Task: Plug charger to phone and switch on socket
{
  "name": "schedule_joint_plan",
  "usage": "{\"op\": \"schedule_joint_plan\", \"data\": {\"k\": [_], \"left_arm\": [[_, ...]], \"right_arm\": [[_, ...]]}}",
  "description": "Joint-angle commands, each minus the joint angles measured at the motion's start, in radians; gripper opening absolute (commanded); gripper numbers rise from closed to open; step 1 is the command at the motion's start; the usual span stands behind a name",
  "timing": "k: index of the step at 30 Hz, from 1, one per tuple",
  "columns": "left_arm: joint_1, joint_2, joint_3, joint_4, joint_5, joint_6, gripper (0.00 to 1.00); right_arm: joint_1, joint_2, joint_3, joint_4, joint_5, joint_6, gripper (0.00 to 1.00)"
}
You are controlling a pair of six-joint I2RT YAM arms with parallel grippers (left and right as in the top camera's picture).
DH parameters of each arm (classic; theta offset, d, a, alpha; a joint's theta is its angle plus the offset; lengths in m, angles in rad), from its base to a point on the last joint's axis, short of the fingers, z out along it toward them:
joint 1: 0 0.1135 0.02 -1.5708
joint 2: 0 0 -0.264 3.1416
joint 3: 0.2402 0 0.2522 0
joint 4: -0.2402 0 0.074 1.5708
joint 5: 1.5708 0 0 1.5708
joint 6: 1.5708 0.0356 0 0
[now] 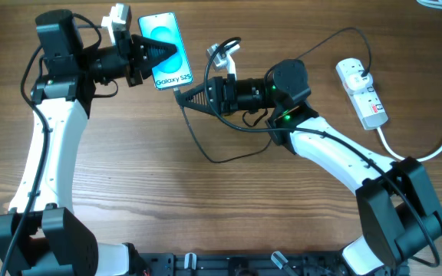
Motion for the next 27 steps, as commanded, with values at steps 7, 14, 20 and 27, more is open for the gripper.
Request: {"op": "schedule_joint_plan", "data": {"k": [7,14,20,27], "left_arm": [[-0.008,-0.019,0.004,0.006,0.032,0.014,0.04],[-0.008,-0.019,0.004,0.006,0.063,0.066,0.04],[-0.008,-0.019,0.004,-0.007,0.103,0.1,0.04],[-0.026,-0.019,0.004,-0.082,0.129,0.105,0.04]], "right_arm": [[0.003,-0.015,0.011,0.006,0.052,0.008,0.04],[0.003,-0.015,0.011,-0.025,0.133,0.004,0.04],[0.003,-0.015,0.011,-0.055,0.204,-0.047,0.04],[-0.028,-0.015,0.011,-0.043,0.2,-0.072,0.04]]}}
